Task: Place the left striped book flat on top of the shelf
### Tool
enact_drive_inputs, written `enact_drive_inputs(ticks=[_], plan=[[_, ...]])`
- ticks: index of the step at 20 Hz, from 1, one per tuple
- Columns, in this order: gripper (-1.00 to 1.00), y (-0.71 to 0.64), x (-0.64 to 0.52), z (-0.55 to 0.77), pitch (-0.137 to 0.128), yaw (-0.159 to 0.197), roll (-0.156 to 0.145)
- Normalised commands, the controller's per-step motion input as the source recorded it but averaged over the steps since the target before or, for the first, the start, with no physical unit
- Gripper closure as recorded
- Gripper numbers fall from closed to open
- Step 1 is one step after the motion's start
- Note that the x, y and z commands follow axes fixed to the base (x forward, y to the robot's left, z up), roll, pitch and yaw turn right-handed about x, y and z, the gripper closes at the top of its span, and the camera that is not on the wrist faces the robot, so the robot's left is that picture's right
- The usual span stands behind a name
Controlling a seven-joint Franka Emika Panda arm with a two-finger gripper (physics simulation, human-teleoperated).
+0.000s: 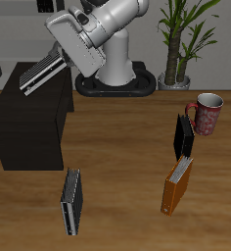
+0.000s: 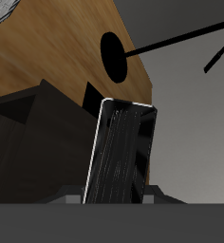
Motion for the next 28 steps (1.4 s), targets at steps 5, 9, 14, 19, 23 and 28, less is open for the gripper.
enact_drive_inputs(ticks=[5, 9, 14, 19, 23, 28], plan=[[1.0, -0.24, 0.08, -0.12, 0.012, -0.013, -0.067], [1.0, -0.25, 0.13, -0.08, 0.027, -0.036, -0.104], [1.0, -0.19, 0.13, -0.07, 0.014, -0.011, -0.061], [1.0, -0.1, 0.07, -0.1, 0.026, -0.01, -0.036], [1.0, -0.18, 0.13, -0.21, 0.082, -0.027, -0.029], [-1.0, 0.0, 0.27, -0.44, 0.426, -0.199, 0.247]])
